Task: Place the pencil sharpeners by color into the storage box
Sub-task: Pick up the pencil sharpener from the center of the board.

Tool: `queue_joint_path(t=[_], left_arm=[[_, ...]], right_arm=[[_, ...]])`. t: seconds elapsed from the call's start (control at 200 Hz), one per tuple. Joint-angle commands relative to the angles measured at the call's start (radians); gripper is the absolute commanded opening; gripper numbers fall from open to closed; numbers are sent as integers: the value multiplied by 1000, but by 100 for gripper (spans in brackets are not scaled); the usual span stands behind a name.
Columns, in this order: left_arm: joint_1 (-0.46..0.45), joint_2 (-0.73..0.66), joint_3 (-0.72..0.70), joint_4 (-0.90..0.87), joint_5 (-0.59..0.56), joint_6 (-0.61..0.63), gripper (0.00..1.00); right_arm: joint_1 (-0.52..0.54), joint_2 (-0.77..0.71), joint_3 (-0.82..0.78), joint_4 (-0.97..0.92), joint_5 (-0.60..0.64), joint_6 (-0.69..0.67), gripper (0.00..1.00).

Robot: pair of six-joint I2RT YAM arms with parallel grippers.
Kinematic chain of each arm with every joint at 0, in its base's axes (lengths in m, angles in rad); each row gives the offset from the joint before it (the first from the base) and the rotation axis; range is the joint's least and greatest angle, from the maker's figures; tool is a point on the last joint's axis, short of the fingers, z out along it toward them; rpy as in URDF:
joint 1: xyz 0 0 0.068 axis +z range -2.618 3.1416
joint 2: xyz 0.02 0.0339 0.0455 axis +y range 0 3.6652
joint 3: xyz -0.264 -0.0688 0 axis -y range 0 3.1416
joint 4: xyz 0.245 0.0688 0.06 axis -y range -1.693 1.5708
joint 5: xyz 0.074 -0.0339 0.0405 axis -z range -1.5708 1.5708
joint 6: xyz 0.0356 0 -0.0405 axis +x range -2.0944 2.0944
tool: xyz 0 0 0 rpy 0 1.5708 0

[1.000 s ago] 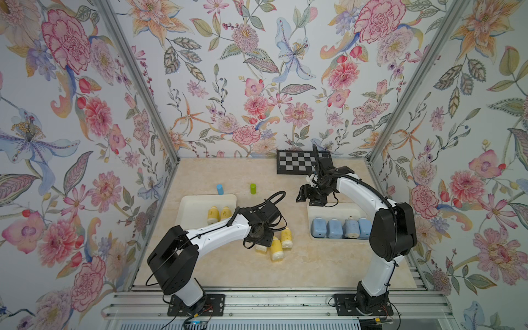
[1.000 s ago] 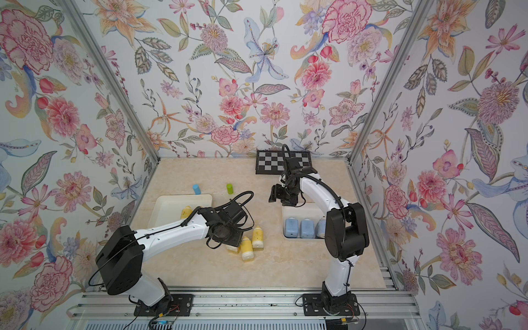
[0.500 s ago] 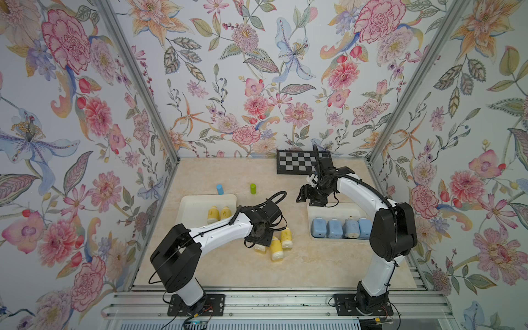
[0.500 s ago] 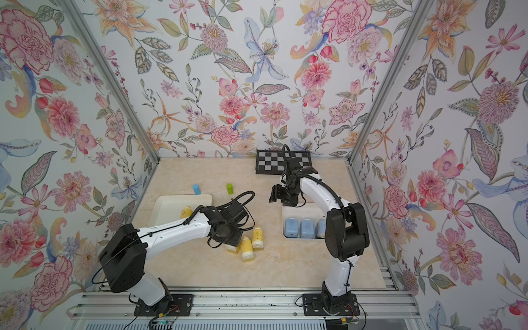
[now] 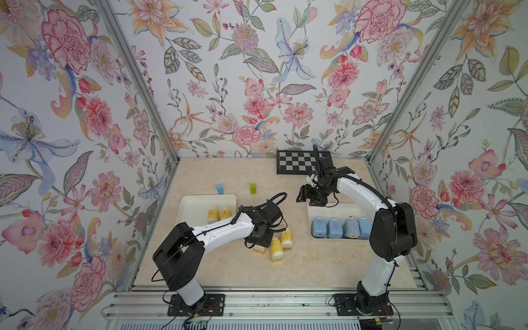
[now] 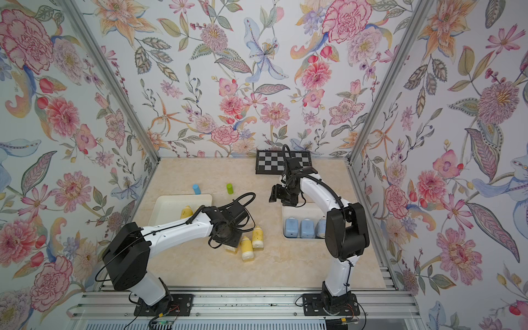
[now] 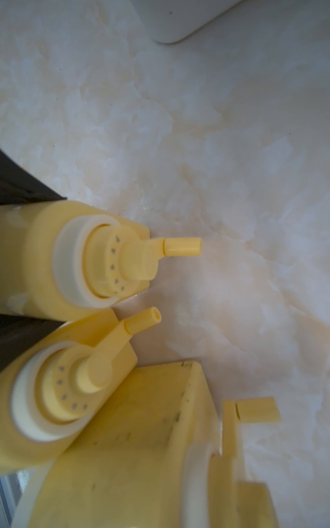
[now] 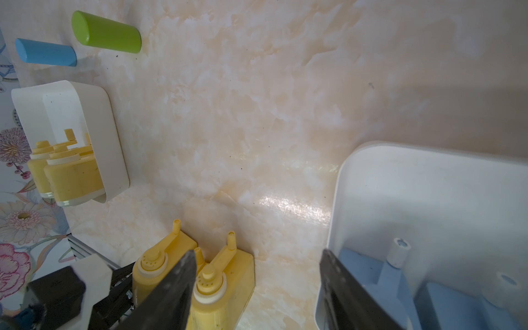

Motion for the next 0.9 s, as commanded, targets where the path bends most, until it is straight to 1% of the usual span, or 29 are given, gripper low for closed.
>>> queue_joint_path(t=[0.0, 0.355, 0.38, 0.54, 0.671, 0.806, 0.896], left_arm=[[-10, 0, 22, -66, -58, 7, 46], [7, -82, 89, -177, -135, -5, 45], [9, -120, 91, -185, -139, -5, 45], [57, -199, 104, -244, -177, -1, 45], [140, -267, 104, -289, -206, 26, 44], [263, -323, 114, -308, -222, 88, 45], [343, -336, 132, -308, -225, 140, 45]], right_arm=[[-5, -6, 23, 1, -14, -7, 70], [0, 5, 42, 1, -17, -4, 70], [0, 6, 45, 1, -18, -5, 70], [3, 15, 60, 1, -22, -7, 70], [2, 25, 75, 1, -29, -9, 70], [2, 34, 93, 0, -34, -16, 70], [3, 42, 105, 0, -41, -22, 70]])
